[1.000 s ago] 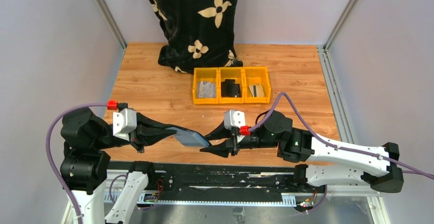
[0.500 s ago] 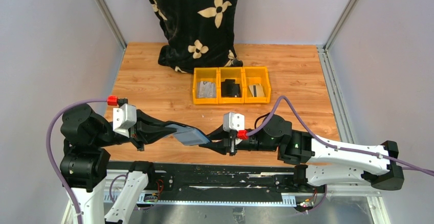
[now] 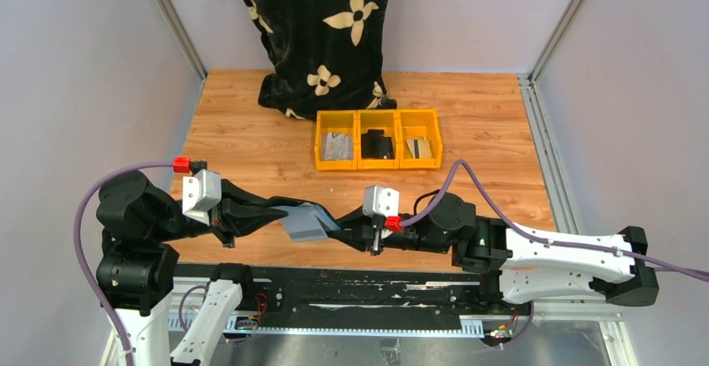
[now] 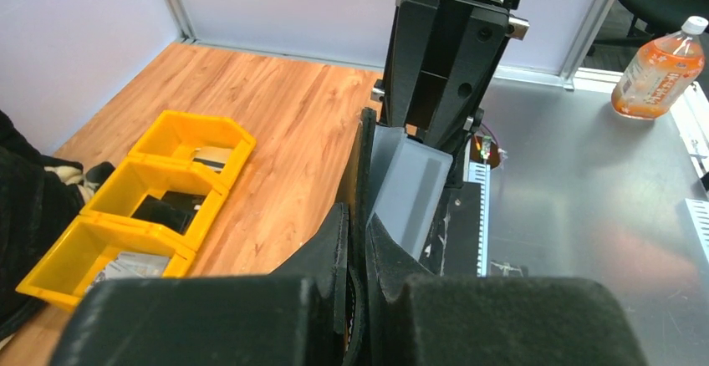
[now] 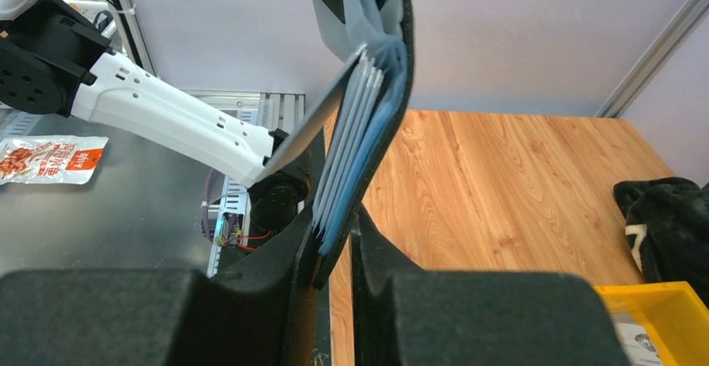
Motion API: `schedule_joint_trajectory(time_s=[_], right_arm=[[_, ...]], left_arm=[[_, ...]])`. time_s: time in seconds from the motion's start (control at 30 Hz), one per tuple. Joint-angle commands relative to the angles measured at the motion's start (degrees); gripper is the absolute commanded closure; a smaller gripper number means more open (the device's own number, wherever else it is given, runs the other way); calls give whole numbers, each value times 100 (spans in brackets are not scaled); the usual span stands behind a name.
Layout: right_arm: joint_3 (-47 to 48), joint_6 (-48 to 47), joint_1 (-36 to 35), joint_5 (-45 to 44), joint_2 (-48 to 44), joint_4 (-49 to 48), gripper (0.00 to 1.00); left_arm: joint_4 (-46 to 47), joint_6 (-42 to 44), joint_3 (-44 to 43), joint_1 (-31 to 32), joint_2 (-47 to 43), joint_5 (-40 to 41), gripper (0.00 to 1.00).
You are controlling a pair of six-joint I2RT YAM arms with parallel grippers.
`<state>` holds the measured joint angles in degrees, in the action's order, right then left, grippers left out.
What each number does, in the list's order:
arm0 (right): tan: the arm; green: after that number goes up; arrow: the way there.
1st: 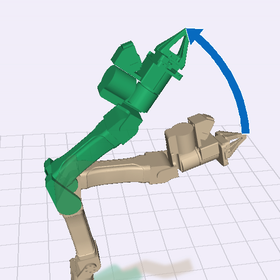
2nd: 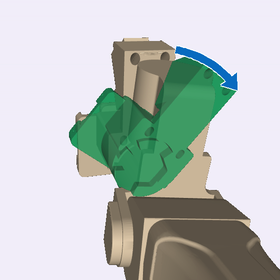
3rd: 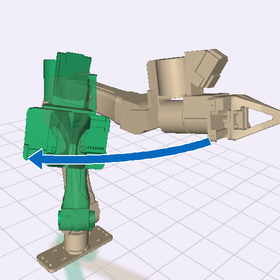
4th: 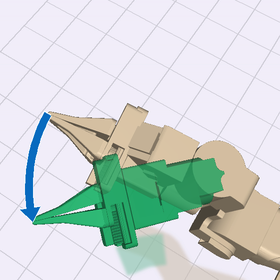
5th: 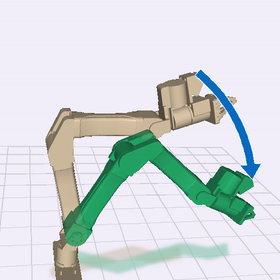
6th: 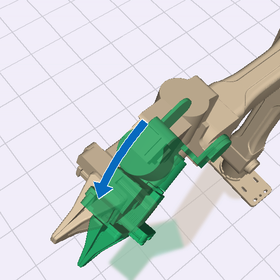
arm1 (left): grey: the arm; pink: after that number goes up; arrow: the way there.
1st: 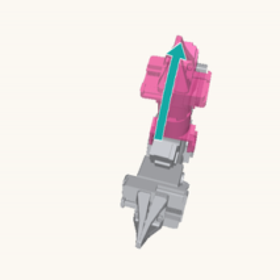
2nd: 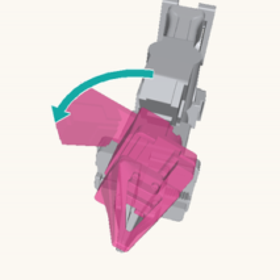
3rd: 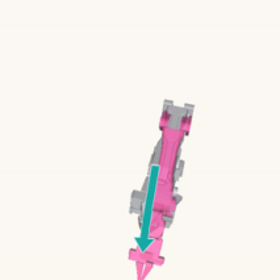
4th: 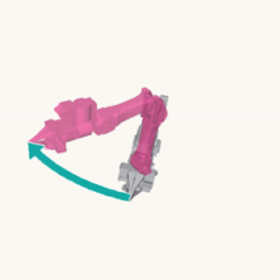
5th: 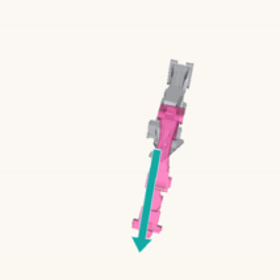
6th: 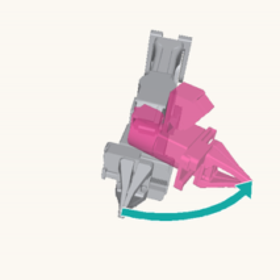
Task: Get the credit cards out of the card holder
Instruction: Remove the credit card from the card holder.
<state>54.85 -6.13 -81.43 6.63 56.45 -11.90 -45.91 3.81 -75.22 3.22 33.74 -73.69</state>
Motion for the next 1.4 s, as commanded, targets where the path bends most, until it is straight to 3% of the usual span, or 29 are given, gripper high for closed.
schedule_joint_trajectory(time_s=[0.0, 0.07, 0.2, 0.33, 0.57, 0.6, 0.63, 0.67, 0.7, 0.8, 0.83, 0.87, 0.93, 1.17, 1.37], right_arm=[[99, -224, -264, -498, 121, -737, 88], [103, -180, -285, -588, 174, -925, 87], [162, 100, -284, -995, 271, -1051, 65], [221, 406, -286, -1376, 408, -1081, 52], [334, 1015, -286, -1596, 559, -1155, 62], [391, 1054, -285, -1473, 621, -1162, 73], [486, 1145, -281, -1459, 678, -1085, 81], [619, 1255, -285, -1511, 740, -915, 97], [807, 1367, -279, -1590, 821, -677, 100], [1465, 1657, -285, -1912, 1074, 192, 100], [1662, 1742, -289, -2065, 1180, 468, 100], [1864, 1840, -294, -2268, 1332, 848, 100], [2298, 2003, -324, -2663, 1599, 1497, 100], [3615, 2062, -697, -3678, 2501, 2689, 100], [4273, 2060, -863, -4106, 2999, 3028, 100]], left_arm=[[82, -145, -87, -6, -5, -62, 100], [82, -132, -71, -6, -35, -60, 100], [82, -89, -13, -5, -83, -54, 100], [84, -2, 46, -6, -143, -7, 100], [82, 96, 159, -5, -261, -10, 100], [82, 139, 211, -5, -302, 44, 100], [82, 198, 262, -6, -343, 122, 95], [94, 264, 323, -5, -405, 257, 75], [91, 378, 393, -6, -475, 434, 58], [86, 923, 662, -6, -761, 911, 22], [95, 1081, 732, -6, -880, 1043, 11], [92, 1214, 807, -6, -938, 1109, 6], [91, 1419, 933, -6, -1016, 1200, 1], [168, 2282, 1329, -6, -1213, 1764, 0], [1323, 1730, 2028, -6, -1661, 2434, 0]])
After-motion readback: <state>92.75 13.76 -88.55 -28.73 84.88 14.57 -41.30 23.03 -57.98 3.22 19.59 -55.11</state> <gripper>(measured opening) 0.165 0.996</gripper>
